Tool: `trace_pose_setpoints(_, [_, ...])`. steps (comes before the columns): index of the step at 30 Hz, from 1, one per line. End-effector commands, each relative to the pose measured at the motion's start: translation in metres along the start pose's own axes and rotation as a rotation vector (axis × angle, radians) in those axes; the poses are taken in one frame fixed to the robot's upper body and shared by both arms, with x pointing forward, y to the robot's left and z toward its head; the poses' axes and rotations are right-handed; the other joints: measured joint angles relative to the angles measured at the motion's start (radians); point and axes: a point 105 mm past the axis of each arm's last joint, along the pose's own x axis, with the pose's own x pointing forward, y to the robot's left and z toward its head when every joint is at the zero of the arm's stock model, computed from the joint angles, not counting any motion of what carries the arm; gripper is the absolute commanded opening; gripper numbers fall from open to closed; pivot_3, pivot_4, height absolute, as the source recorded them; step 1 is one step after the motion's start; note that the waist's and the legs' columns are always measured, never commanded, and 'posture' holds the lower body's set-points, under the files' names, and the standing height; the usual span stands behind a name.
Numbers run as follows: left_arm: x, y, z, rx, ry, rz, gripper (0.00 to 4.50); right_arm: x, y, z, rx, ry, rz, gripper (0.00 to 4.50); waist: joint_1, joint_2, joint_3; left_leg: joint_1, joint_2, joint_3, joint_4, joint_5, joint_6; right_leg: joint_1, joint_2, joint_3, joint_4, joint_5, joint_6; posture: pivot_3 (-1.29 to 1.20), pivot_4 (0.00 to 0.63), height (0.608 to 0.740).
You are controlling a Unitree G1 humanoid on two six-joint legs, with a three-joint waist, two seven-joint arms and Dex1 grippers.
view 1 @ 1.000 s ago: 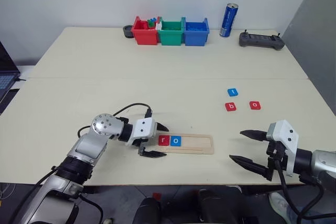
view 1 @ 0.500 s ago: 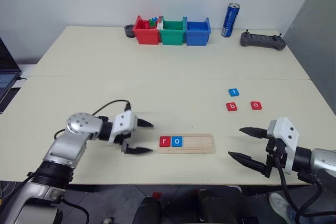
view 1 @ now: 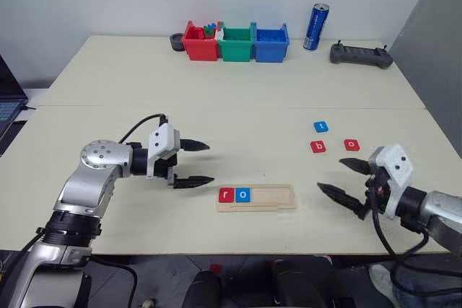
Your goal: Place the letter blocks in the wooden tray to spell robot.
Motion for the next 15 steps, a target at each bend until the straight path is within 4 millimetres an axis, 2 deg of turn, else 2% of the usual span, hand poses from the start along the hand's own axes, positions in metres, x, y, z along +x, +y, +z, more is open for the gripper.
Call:
trace_pose_setpoints(1, [-0.003, 0.002, 0.015, 0.051, -0.043, 0.013, 4.47, 0.002, -0.02, -0.003, 0.02, 0.035, -0.133, 4.5, 0.0, 0.0, 0.0, 0.0, 0.0, 0.0, 0.0, 0.0, 0.0, 0.0, 0.0, 0.0, 0.0, 0.0, 0.0, 0.0, 0.15, 0.74])
trace_pose_setpoints(9, [0.003, 0.001, 0.023, 0.038, -0.068, 0.0, 4.47, 0.006, -0.047, 0.002, 0.027, 0.04, -0.253, 4.5, -0.003, 0.0, 0.0, 0.0, 0.0, 0.0, 0.0, 0.0, 0.0, 0.0, 0.0, 0.0, 0.0, 0.0, 0.0, 0.0, 0.15, 0.74])
trace_pose_setpoints(15, [0.007, 0.001, 0.03, 0.025, -0.096, 0.007, 4.47, 0.008, -0.048, 0.001, 0.024, 0.043, -0.257, 4.5, -0.003, 0.0, 0.0, -0.001, 0.0, 0.0, 0.0, 0.0, 0.0, -0.001, 0.0, 0.0, 0.0, 0.001, -0.001, 0.0, 0.15, 0.74])
